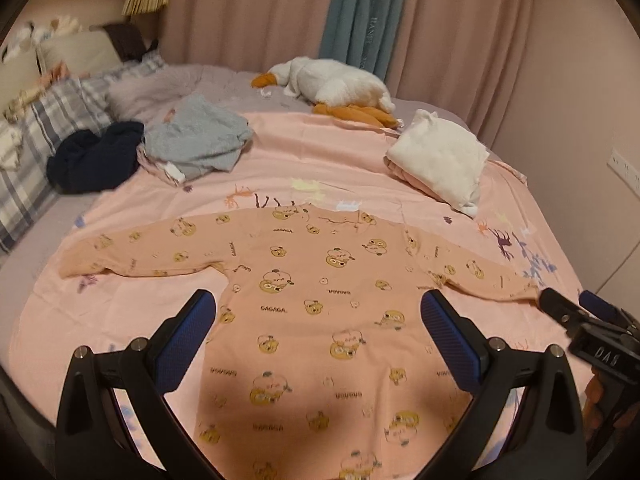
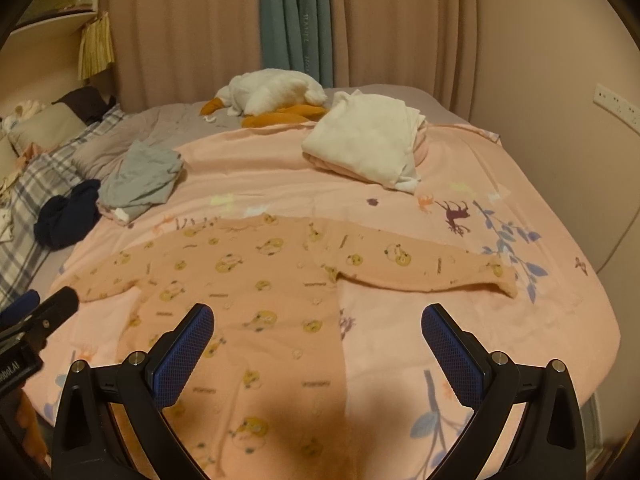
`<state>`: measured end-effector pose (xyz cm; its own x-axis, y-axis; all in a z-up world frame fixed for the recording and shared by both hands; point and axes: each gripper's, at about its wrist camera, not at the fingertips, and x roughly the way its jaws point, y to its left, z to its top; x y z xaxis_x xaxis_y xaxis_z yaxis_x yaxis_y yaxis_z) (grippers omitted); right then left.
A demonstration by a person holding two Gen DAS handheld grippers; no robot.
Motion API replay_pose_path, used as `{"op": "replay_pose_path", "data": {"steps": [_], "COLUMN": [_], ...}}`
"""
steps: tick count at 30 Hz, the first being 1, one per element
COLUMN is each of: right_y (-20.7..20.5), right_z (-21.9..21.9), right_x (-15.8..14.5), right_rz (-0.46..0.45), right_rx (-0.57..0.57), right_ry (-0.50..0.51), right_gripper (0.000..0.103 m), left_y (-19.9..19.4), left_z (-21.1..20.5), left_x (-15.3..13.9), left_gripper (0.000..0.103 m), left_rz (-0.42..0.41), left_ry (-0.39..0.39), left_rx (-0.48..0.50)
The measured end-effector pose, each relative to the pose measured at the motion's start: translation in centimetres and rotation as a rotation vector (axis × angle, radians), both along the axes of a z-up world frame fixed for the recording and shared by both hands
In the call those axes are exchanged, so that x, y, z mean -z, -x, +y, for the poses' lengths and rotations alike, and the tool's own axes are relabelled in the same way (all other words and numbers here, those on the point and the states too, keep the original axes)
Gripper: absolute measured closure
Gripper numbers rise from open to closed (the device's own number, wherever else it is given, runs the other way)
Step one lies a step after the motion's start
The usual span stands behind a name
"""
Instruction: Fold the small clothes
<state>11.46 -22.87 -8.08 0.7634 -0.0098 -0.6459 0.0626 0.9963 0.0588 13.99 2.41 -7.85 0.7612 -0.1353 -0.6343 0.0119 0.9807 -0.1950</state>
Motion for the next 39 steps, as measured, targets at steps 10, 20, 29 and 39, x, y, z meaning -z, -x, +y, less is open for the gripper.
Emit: {"op": "replay_pose_path", "data": {"steps": [10,20,29,39], "right_y": [-10.3,-10.9,-8.8,-8.4], "right_z": [-9.9,-21.2,-30.0,-33.8], "right_x": [5.4,11.2,14.1,17.9], "right_rz": [0.15,0.288,0.277,0.244], "right_rx": [0.168,0.284,0.479,0.552], "right_ry": [-0.136,-0.353,-0.584,-0.799], "right_gripper": [0.0,0.0,0.013,0.049], "left_y": [-11.3,-14.6,-15.2,-15.4], "left_z": [7.2,11.0,9.9,10.9], "left_x": [8.5,17.1,16.9,17.8], "left_gripper": [0.001,0.003,0.06,0.09], "left_rz": [0.193,0.427,0.432,0.466], "left_ry": [0.178,0.493,0.448,0.365], "left_rx": [-0.12,-0.099,-0.095,-0.15]}}
